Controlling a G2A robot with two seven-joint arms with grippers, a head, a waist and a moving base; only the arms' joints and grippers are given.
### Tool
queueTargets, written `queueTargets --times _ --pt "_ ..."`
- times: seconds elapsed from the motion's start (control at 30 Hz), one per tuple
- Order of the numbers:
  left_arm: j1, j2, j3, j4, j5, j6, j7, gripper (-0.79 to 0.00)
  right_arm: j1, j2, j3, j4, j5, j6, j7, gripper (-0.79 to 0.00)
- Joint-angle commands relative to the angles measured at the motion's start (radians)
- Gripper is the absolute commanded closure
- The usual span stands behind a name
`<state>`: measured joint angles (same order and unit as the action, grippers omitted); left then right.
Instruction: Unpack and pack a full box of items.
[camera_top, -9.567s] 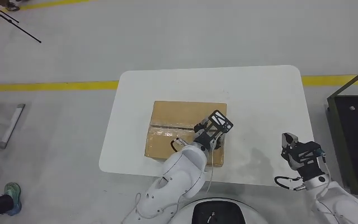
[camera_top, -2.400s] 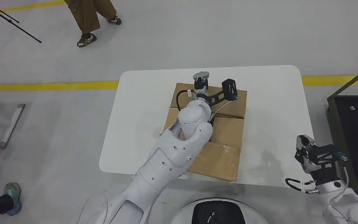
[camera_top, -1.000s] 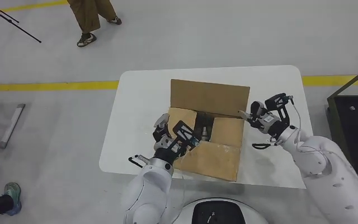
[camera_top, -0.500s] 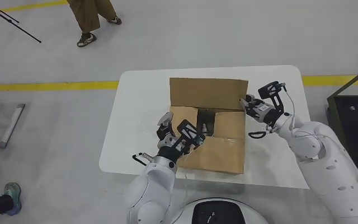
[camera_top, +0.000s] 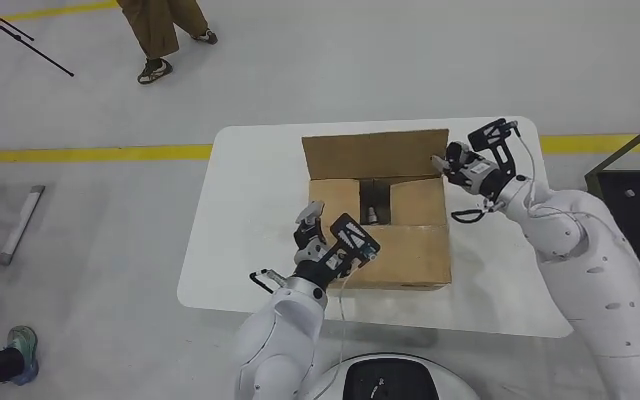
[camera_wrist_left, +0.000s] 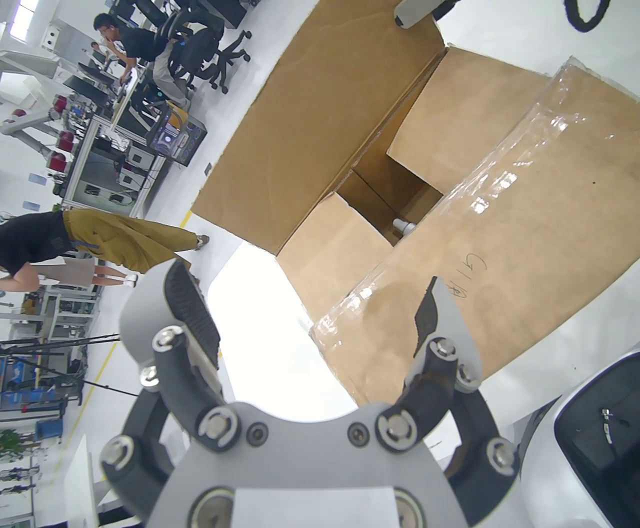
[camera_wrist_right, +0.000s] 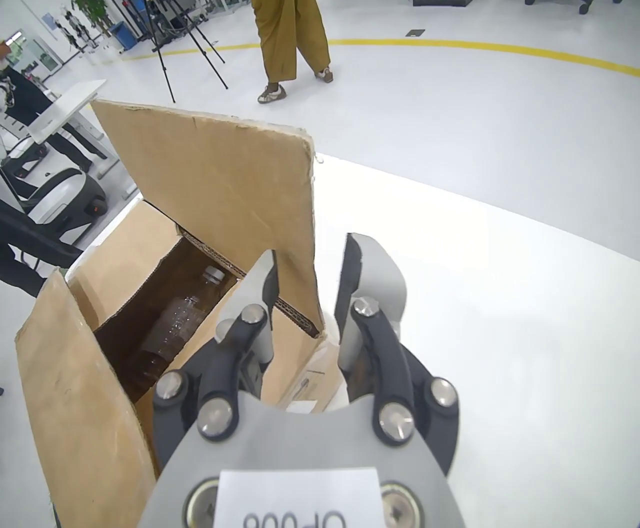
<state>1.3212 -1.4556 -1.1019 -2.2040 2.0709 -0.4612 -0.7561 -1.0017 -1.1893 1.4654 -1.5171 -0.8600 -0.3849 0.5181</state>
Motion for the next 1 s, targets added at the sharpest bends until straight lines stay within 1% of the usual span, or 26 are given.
queueTargets --times 0.0,0.13,0.2,0.33,0.43,0.5,0.53,0.63,0.9,0.97 --pt "-0.001 0.000 -0.002 0.003 -0.003 0.001 0.001 -0.785 -0.031 0.005 0.017 -0.030 -0.015 -0.008 -0.013 -0.785" --pt "-0.003 0.001 -0.021 0.002 -0.009 0.011 0.003 -0.785 -0.122 0.018 0.079 -0.125 -0.024 -0.045 -0.031 -0.785" --pt "-0.002 0.001 -0.035 -0.003 -0.016 0.040 0.007 -0.785 -0.178 0.024 0.116 -0.178 -0.014 -0.064 -0.036 -0.785" --pt "-0.001 0.002 -0.058 -0.006 -0.022 0.055 0.013 -0.785 -0.291 0.037 0.192 -0.284 0.027 -0.134 -0.034 -0.785" --pt "0.003 0.004 -0.081 -0.006 -0.030 0.058 0.014 -0.785 -0.373 0.044 0.240 -0.346 0.089 -0.184 -0.012 -0.785" --pt "0.006 0.006 -0.096 -0.004 -0.029 0.062 0.014 -0.785 -0.422 0.050 0.264 -0.389 0.101 -0.221 0.010 -0.785" --pt "0.007 0.006 -0.103 -0.003 -0.027 0.066 0.013 -0.785 -0.438 0.051 0.273 -0.399 0.104 -0.222 0.014 -0.785" --pt "0.009 0.007 -0.114 -0.002 -0.032 0.075 0.016 -0.785 -0.438 0.051 0.273 -0.399 0.104 -0.222 0.014 -0.785" --pt "0.009 0.007 -0.115 -0.002 -0.032 0.075 0.016 -0.785 -0.440 0.051 0.268 -0.403 0.107 -0.219 0.010 -0.785" --pt "0.009 0.007 -0.115 -0.002 -0.032 0.075 0.016 -0.785 -0.440 0.051 0.249 -0.399 0.160 -0.228 0.016 -0.785"
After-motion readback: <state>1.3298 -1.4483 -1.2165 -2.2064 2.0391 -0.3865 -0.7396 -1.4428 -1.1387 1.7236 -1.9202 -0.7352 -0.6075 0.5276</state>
